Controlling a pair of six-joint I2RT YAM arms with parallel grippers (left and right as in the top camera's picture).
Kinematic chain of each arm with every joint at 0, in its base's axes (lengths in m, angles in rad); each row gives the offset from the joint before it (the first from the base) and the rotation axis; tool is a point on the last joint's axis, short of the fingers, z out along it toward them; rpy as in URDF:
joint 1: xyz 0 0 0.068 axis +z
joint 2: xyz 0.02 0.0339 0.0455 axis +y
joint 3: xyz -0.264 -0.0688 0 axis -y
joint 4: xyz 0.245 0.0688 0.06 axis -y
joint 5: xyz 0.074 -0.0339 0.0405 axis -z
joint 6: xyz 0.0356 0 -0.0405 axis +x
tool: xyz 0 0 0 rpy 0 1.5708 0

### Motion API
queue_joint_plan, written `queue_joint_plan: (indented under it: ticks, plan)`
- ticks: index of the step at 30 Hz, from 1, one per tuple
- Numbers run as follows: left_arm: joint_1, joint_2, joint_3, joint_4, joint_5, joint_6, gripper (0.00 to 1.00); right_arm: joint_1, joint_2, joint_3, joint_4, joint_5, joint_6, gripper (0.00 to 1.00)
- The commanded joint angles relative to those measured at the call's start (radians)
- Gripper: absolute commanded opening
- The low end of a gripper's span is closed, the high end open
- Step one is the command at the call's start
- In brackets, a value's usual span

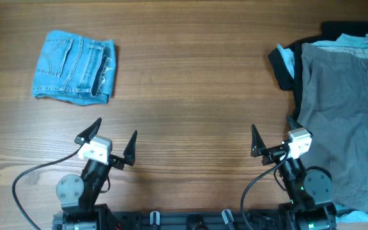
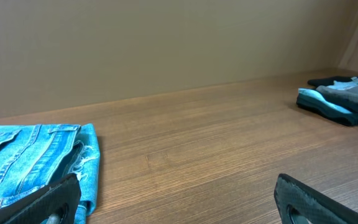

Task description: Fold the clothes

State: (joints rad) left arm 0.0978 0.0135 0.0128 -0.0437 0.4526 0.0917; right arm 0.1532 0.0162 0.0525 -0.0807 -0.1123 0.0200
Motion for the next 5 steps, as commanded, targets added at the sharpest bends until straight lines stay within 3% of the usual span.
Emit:
queue_joint_plan:
  ticks: [1,5]
  plan:
    - [-0.004,-0.008,-0.007,0.003,-0.005,-0.006,1.0,-0.005,-0.009,-0.009,0.005,-0.016,-0.014,1.0]
    - [-0.004,-0.008,-0.007,0.003,-0.005,-0.006,1.0,-0.005,-0.009,-0.009,0.005,-0.016,-0.014,1.0]
